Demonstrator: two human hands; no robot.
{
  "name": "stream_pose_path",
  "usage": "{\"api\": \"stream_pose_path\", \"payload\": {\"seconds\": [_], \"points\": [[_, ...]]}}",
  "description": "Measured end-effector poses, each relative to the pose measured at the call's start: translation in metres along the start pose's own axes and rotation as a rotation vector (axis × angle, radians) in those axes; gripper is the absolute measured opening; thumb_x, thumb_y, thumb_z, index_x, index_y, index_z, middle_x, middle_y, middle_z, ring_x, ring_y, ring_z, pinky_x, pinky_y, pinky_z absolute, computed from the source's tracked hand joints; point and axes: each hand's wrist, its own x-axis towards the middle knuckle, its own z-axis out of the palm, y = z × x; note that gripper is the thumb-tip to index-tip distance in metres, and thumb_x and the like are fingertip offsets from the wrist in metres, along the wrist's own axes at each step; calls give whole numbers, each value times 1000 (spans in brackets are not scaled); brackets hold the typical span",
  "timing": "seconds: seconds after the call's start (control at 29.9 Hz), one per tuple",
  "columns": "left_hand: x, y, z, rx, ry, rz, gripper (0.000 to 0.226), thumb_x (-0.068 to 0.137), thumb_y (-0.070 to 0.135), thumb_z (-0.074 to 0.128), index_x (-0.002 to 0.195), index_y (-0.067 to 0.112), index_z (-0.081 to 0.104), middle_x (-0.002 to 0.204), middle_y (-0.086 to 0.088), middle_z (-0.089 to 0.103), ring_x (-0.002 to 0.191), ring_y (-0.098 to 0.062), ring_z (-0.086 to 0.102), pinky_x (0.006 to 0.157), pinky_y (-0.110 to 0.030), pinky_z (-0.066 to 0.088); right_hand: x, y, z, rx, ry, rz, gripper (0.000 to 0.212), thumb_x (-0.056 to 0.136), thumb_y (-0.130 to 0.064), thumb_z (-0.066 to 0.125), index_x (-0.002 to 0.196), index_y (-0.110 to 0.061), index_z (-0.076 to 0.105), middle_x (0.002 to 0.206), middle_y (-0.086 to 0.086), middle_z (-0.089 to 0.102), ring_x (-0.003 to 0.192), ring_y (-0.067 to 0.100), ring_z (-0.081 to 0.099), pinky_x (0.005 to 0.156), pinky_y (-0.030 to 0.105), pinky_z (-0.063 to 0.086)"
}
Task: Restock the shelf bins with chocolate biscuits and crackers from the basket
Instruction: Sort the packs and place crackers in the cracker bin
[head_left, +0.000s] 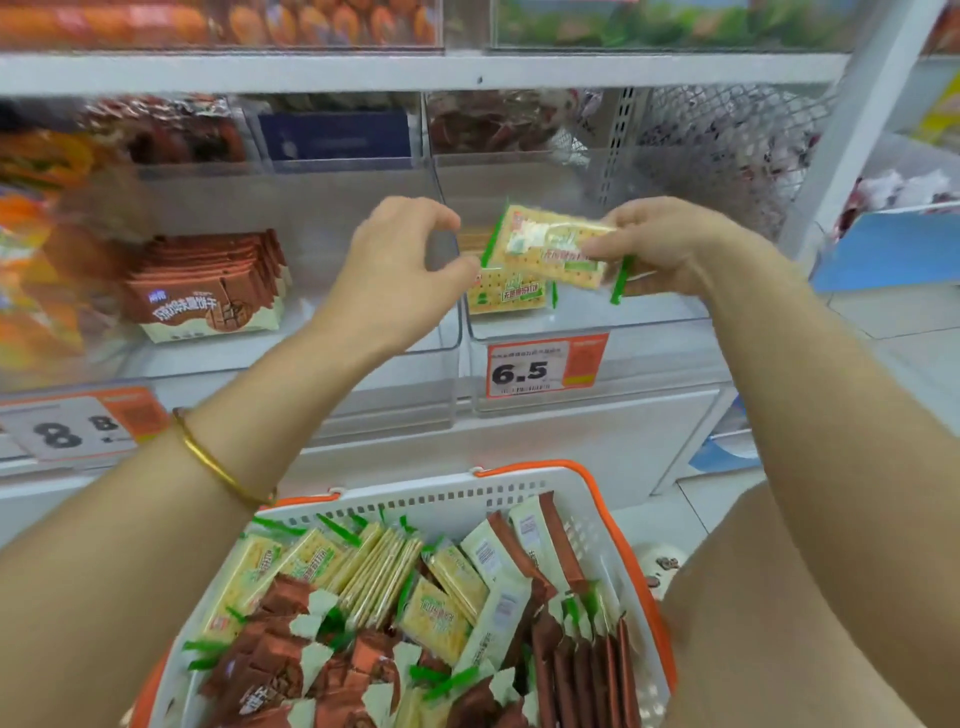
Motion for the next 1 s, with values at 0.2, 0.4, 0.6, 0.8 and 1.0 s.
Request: {"api": "stream_pose_path", "payload": {"seconds": [0.2, 0.4, 0.6, 0.8, 1.0], "points": [[13, -16, 34, 161, -109, 37, 60, 85, 34, 61, 138, 15, 39, 145, -7, 33, 138, -25, 23, 109, -36, 21, 69, 22, 41, -321, -24, -19, 37, 82, -10, 72, 116, -9, 57, 111, 12, 63, 100, 27, 63, 75, 35, 53], [10, -18, 39, 166, -106, 59, 61, 82, 23, 63, 136, 13, 37, 147, -10, 30, 140, -26, 20, 110, -37, 21, 84, 17, 53, -766, 49, -180, 33, 83, -17, 71, 105, -8, 48, 111, 10, 54, 87, 24, 49, 71, 31, 43], [7, -16, 37, 140, -107, 49, 61, 83, 18, 61, 138, 15, 34, 150, -8, 26, 141, -25, 17, 110, -36, 20, 88, 15, 60, -918, 142, -121, 59, 82, -28, 73, 125, -7, 40, 125, 14, 40, 91, 31, 52, 80, 41, 50], [6, -16, 37, 130, -108, 43, 63, 83, 19, 61, 140, 15, 34, 151, -8, 25, 141, -25, 17, 111, -36, 19, 89, 18, 60, -870, 145, -74, 80, 76, -31, 78, 134, -7, 29, 130, 15, 35, 91, 32, 53, 81, 42, 53], [6, -15, 37, 129, -107, 33, 64, 86, 25, 62, 142, 17, 31, 153, -7, 22, 143, -23, 14, 113, -36, 18, 86, 16, 58, -969, 209, -77, 81, 74, -40, 78, 131, -8, 30, 129, 13, 37, 108, 35, 54, 72, 40, 40]]}}
